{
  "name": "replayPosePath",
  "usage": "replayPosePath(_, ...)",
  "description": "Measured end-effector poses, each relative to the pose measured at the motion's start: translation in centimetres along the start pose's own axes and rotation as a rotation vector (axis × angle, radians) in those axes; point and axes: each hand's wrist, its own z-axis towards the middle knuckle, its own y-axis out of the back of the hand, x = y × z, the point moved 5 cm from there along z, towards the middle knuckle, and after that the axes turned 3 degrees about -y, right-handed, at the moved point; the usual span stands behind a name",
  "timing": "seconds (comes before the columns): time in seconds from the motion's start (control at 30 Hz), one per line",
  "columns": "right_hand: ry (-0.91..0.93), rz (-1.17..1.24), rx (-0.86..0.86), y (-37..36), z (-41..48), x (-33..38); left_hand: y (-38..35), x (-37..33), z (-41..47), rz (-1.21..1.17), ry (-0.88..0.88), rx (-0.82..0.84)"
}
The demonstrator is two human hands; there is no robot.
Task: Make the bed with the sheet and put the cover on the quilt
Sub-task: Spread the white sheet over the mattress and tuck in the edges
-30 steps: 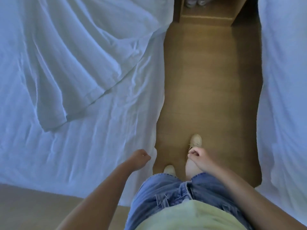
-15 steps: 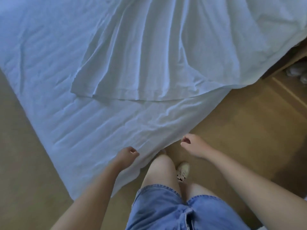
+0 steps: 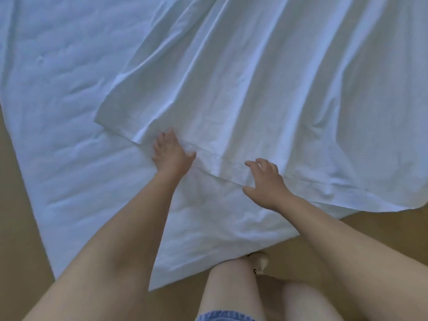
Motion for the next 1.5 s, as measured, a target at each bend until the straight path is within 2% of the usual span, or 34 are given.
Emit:
replayPosePath(0.13,0.041,-0.087,0.097,-0.2,4.7,1.7,-2.0,-0.3,4.0,0.074,0.08,-0.143)
replayPosePath(0.2,0.017,0.061,0.091,0.3,4.3,2.0,-1.8,-0.7,4.3,0.039,0.025,-0.238)
replayPosePath(0.27,-0.024,0.228,0.061,0.9,5.4,2.0,-1.4,-1.0,5.1,0.047,0.031,-0.239)
replayPosePath(0.33,-0.096,0.38,-0.001,1.8,6.1,1.9,-2.7,-2.6,3.7,0.072,-0.094,-0.091)
replayPosePath(0.4,-0.208,0.592,-0.033,2.6,7.1,1.6,-5.4,-7.0,-1.9,-0.057,-0.376,0.216)
replayPosePath(0.47,-0.359,0.788,-0.083,2.7,7.7,0.6,-7.1,-11.3,-8.1,-0.245,-0.555,0.516)
replayPosePath(0.5,-0.429,0.829,-0.124,2.6,7.9,-0.4,-7.6,-12.6,-9.6,-0.26,-0.579,0.585)
replayPosePath(0.53,-0.473,0.83,-0.174,2.6,8.1,-1.5,-7.6,-13.0,-9.8,-0.224,-0.597,0.579)
replayPosePath(0.57,-0.515,0.796,-0.211,2.8,8.1,-2.5,-7.2,-12.7,-8.8,-0.191,-0.604,0.498)
replayPosePath(0.63,-0.531,0.67,-0.236,3.6,7.8,-3.9,-4.5,-10.9,-5.1,-0.21,-0.552,0.115)
replayPosePath(0.67,-0.504,0.599,-0.227,3.9,7.8,-4.3,-2.7,-9.3,-2.9,-0.227,-0.462,-0.084)
replayPosePath(0.7,-0.462,0.522,-0.216,4.2,7.7,-4.5,-1.3,-7.4,-0.7,-0.213,-0.335,-0.2)
replayPosePath(0.73,-0.418,0.46,-0.204,4.4,7.6,-4.7,-0.2,-5.7,1.3,-0.181,-0.188,-0.212)
replayPosePath(0.8,-0.361,0.415,-0.179,4.2,7.3,-5.1,0.7,-3.5,4.7,-0.178,0.07,-0.126)
replayPosePath(0.87,-0.336,0.431,-0.17,3.8,7.3,-5.7,-0.5,-4.2,5.8,-0.19,0.167,-0.088)
replayPosePath(0.97,-0.332,0.467,-0.178,4.0,7.6,-6.7,-3.4,-7.9,4.7,-0.166,0.046,-0.113)
replayPosePath(1.03,-0.351,0.4,-0.199,4.3,7.0,-8.3,-5.1,-10.6,3.1,-0.214,-0.051,-0.075)
replayPosePath(1.1,-0.394,0.288,-0.309,5.3,5.8,-10.9,-7.0,-13.5,0.3,-0.254,-0.14,0.056)
replayPosePath(1.17,-0.465,0.258,-0.462,6.7,4.4,-14.5,-9.7,-16.9,-3.8,-0.247,-0.249,0.275)
replayPosePath(1.23,-0.588,0.239,-0.449,7.6,3.3,-18.9,-12.1,-19.8,-7.6,-0.197,-0.267,0.418)
replayPosePath(1.3,-0.67,0.237,-0.336,7.7,2.9,-22.8,-13.2,-21.6,-9.4,-0.256,-0.137,0.37)
replayPosePath(1.33,-0.644,0.243,-0.297,7.7,3.2,-24.2,-13.5,-22.3,-9.6,-0.333,-0.036,0.313)
replayPosePath(1.4,-0.484,0.298,-0.269,8.2,4.7,-25.6,-13.8,-24.5,-9.6,-0.437,0.105,0.193)
replayPosePath(1.5,-0.273,0.385,-0.162,9.0,5.7,-26.8,-16.6,-29.3,-10.4,-0.5,0.186,0.163)
